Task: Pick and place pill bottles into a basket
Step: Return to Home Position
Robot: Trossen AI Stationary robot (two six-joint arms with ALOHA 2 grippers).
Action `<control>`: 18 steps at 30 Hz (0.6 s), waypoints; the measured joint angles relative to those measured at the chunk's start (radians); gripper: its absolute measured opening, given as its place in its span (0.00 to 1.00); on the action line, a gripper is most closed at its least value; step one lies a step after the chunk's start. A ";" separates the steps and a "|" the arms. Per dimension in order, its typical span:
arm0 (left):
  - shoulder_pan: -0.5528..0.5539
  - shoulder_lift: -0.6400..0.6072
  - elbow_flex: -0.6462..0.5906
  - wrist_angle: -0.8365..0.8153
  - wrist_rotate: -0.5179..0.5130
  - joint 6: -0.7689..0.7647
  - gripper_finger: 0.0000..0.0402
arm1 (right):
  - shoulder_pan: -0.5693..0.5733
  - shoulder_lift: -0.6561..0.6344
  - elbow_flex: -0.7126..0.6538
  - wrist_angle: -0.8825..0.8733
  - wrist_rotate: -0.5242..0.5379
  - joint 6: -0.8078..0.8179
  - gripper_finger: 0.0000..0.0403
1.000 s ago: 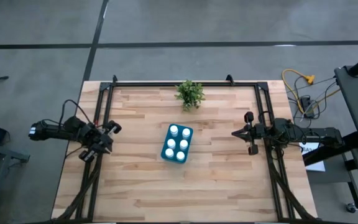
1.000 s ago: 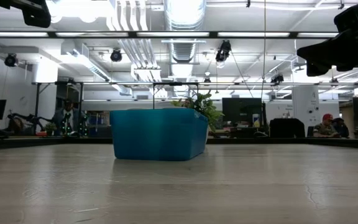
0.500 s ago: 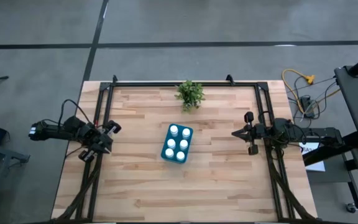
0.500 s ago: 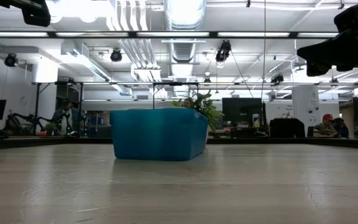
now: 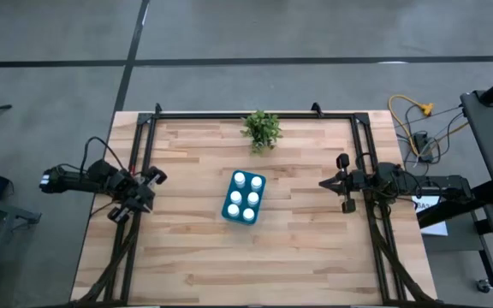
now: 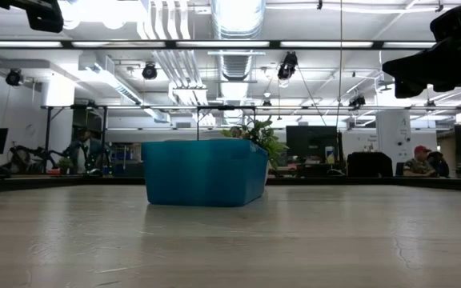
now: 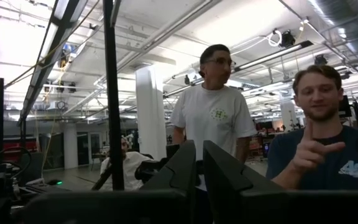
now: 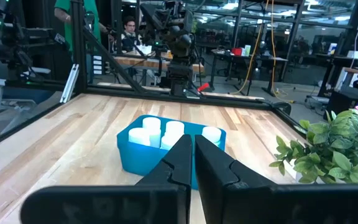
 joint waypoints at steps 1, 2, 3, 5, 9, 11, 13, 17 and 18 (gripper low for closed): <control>0.000 0.001 0.000 0.000 0.000 0.000 0.03 | 0.000 0.000 0.000 0.000 0.000 0.000 0.02; 0.000 0.002 0.000 0.000 0.000 -0.002 0.04 | 0.000 0.000 0.000 0.000 0.000 -0.001 0.02; 0.000 0.004 0.000 0.000 0.000 -0.003 0.05 | 0.000 0.000 0.000 0.000 0.000 -0.002 0.02; 0.000 0.006 0.000 0.000 0.000 -0.002 0.08 | 0.000 0.000 0.000 0.000 0.000 0.000 0.02; 0.000 0.006 0.000 0.000 -0.005 -0.005 0.17 | 0.000 0.000 0.000 0.000 0.000 0.000 0.02; 0.000 0.006 0.000 0.000 -0.006 -0.005 0.22 | 0.000 0.000 0.000 0.000 0.000 -0.001 0.02; 0.000 0.006 0.000 0.000 -0.008 -0.005 0.26 | 0.000 0.000 0.000 0.000 0.000 -0.001 0.02; 0.000 0.009 0.000 -0.002 -0.009 -0.006 0.36 | 0.000 0.000 0.000 0.000 0.000 -0.001 0.02; 0.000 0.009 0.000 -0.003 -0.009 -0.006 0.38 | 0.000 0.000 0.000 0.000 0.000 0.000 0.02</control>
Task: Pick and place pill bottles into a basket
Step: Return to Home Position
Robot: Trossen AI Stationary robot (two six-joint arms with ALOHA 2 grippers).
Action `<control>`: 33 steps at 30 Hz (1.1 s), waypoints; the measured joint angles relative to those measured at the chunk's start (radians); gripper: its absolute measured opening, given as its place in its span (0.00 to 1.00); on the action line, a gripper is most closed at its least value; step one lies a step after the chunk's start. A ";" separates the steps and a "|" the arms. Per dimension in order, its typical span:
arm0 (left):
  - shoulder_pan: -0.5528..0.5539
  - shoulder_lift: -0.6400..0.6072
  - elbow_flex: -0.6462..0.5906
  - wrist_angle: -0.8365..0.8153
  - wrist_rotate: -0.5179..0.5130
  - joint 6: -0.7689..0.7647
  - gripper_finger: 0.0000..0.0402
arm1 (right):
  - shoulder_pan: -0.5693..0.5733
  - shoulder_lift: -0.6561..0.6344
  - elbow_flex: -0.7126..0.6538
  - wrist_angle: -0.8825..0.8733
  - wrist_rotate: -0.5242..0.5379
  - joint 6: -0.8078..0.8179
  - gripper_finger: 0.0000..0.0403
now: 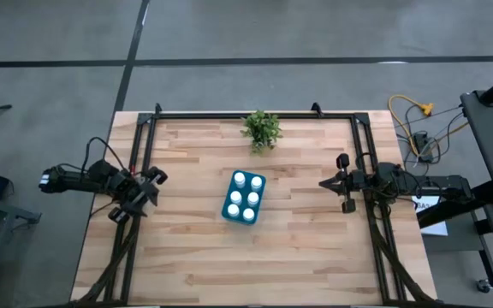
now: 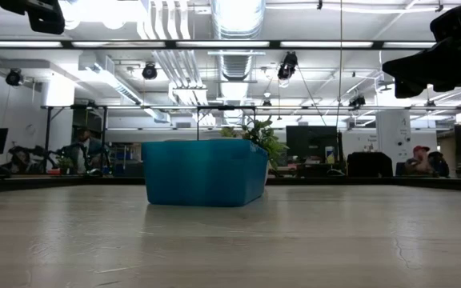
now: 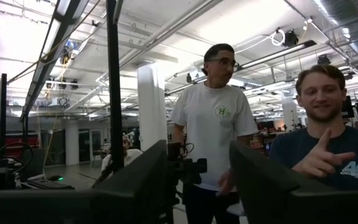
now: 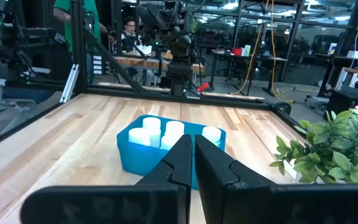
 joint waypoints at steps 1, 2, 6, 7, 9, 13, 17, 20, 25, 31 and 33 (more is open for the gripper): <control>0.000 0.000 0.000 0.001 0.000 0.000 0.41 | 0.000 0.000 0.000 0.000 0.000 0.000 0.02; 0.000 0.000 0.000 0.000 0.000 0.000 0.44 | 0.000 0.000 0.000 0.000 0.000 -0.001 0.02; 0.000 0.002 0.000 -0.004 0.000 -0.002 0.53 | 0.000 0.000 0.000 0.000 0.000 0.000 0.02; 0.000 0.003 0.000 -0.012 0.000 -0.002 0.56 | 0.000 0.000 0.000 0.000 0.000 -0.002 0.02; 0.000 0.006 0.000 -0.029 0.000 -0.002 0.60 | 0.000 0.000 0.000 0.000 0.000 0.000 0.02; 0.000 0.020 0.000 -0.025 0.005 -0.002 0.68 | 0.000 0.000 0.000 0.000 0.000 -0.002 0.02; 0.000 0.032 0.000 -0.025 0.008 -0.006 0.72 | 0.000 0.000 0.000 0.000 0.000 -0.002 0.02; 0.000 0.037 0.000 -0.023 0.008 -0.006 0.72 | 0.000 0.000 0.000 0.000 0.000 0.000 0.02; 0.000 0.039 0.000 -0.023 0.009 -0.006 0.72 | 0.000 0.000 0.000 0.000 0.000 -0.001 0.02; 0.000 0.036 0.000 -0.017 0.004 0.000 0.69 | 0.000 0.000 0.000 0.000 0.000 -0.001 0.02; 0.000 0.036 0.000 -0.017 0.004 0.002 0.65 | 0.000 0.000 0.000 0.000 0.000 0.000 0.02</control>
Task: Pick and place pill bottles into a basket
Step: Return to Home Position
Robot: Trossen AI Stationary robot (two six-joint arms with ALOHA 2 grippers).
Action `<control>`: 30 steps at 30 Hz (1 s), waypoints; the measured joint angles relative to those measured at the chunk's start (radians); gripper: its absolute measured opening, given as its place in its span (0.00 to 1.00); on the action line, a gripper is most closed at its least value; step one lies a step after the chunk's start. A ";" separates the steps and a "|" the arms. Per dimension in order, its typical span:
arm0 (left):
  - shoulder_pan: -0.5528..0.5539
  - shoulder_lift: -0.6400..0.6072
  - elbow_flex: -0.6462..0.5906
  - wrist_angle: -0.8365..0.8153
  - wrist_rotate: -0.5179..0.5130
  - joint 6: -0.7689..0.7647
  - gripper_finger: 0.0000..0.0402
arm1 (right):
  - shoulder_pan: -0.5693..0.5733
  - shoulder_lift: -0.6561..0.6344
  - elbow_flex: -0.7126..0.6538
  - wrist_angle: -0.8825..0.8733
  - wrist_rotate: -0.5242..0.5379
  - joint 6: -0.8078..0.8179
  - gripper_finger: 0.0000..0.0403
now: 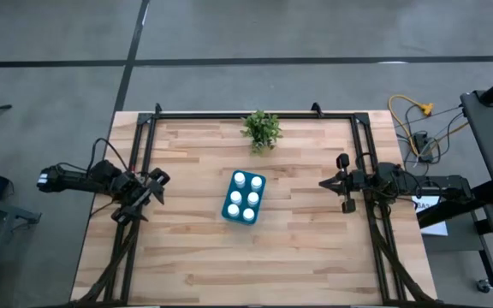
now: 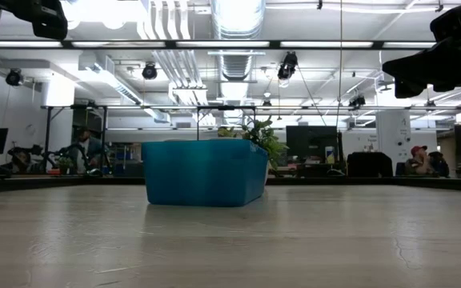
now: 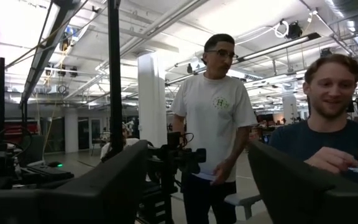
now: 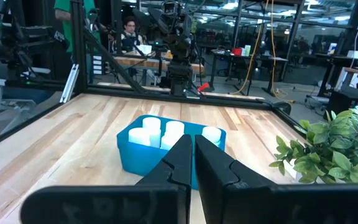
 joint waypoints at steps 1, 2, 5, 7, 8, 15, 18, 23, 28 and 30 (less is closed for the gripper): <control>0.000 0.000 0.000 0.000 0.000 0.000 0.63 | 0.000 0.000 0.000 0.000 0.000 -0.001 0.02; 0.000 0.000 0.000 0.000 0.000 0.000 0.60 | 0.000 0.000 0.000 0.000 0.000 -0.002 0.02; 0.000 0.000 0.000 0.000 -0.001 0.004 0.51 | 0.000 0.000 0.000 0.000 0.000 0.000 0.02; 0.000 0.000 0.000 0.000 -0.001 0.020 0.44 | 0.000 0.000 0.000 0.000 0.000 -0.001 0.02; 0.000 0.000 0.000 0.000 -0.001 0.022 0.40 | 0.000 0.000 0.000 0.000 0.000 0.000 0.02; 0.000 -0.002 0.008 0.024 -0.063 0.078 0.14 | 0.000 0.000 0.000 0.000 0.000 -0.002 0.02; 0.000 -0.004 0.012 0.038 -0.162 0.136 0.04 | 0.000 0.000 0.000 0.000 0.000 0.000 0.02; 0.000 -0.001 0.012 -0.071 -0.306 0.256 0.02 | 0.000 0.000 0.000 0.000 0.000 0.000 0.02; 0.000 0.000 0.007 -0.207 -0.475 0.293 0.02 | 0.000 0.000 0.000 0.000 0.000 0.000 0.02; 0.000 0.000 0.003 -0.222 -0.473 0.309 0.02 | 0.000 0.000 0.000 0.000 0.000 -0.002 0.02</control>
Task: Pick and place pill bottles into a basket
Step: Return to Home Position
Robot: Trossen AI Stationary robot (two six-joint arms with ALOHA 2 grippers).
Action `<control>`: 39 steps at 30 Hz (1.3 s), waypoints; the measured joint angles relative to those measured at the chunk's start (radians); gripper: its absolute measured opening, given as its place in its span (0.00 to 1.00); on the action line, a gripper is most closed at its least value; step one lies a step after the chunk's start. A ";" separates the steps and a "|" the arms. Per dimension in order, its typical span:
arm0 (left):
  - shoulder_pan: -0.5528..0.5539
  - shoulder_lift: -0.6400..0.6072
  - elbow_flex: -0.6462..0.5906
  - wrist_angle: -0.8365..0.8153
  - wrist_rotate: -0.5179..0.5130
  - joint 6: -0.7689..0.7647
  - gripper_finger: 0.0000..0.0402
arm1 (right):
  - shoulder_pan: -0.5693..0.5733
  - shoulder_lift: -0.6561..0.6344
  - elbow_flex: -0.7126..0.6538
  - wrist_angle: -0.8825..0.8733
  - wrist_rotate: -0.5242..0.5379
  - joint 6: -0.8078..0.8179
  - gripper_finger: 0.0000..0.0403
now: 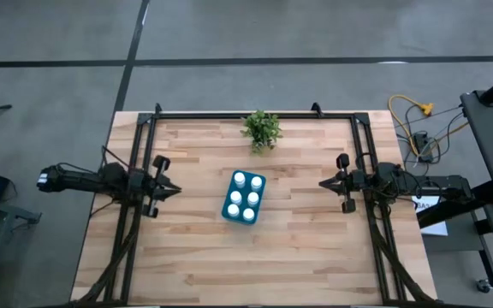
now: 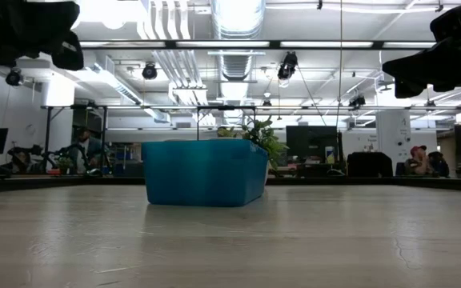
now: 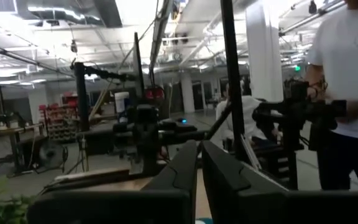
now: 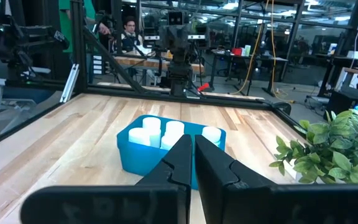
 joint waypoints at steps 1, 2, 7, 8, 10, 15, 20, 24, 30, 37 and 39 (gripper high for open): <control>0.000 0.000 -0.001 0.005 0.000 -0.002 0.02 | 0.000 0.000 0.000 0.000 0.000 0.001 0.02; 0.000 -0.001 -0.001 0.006 0.000 -0.003 0.02 | 0.000 0.000 0.000 0.000 0.000 0.002 0.02; 0.000 0.015 -0.001 -0.018 -0.018 -0.028 0.02 | 0.000 0.000 0.000 0.000 0.000 0.002 0.02; 0.000 0.020 -0.001 -0.032 -0.020 -0.028 0.02 | 0.000 0.000 0.000 0.000 0.000 0.001 0.02; 0.000 0.033 -0.002 -0.058 -0.043 -0.029 0.02 | 0.000 0.000 0.000 0.000 0.000 0.001 0.02; 0.001 0.069 -0.002 -0.083 -0.130 -0.041 0.02 | 0.000 0.000 0.000 0.000 0.000 0.002 0.02; 0.001 0.094 -0.003 -0.084 -0.131 -0.028 0.02 | 0.000 0.000 0.000 0.000 0.000 0.002 0.02; 0.001 0.118 -0.003 -0.095 -0.132 -0.021 0.02 | 0.000 0.000 0.000 0.000 0.000 0.001 0.02; 0.000 0.157 -0.003 -0.101 -0.119 -0.068 0.02 | 0.000 0.000 0.000 0.000 0.000 0.002 0.02; 0.000 0.222 -0.004 -0.153 -0.068 -0.100 0.02 | 0.000 0.000 0.000 0.000 0.000 0.000 0.02; 0.000 0.244 -0.004 -0.149 -0.084 -0.099 0.02 | 0.000 0.000 0.000 0.000 0.000 0.002 0.02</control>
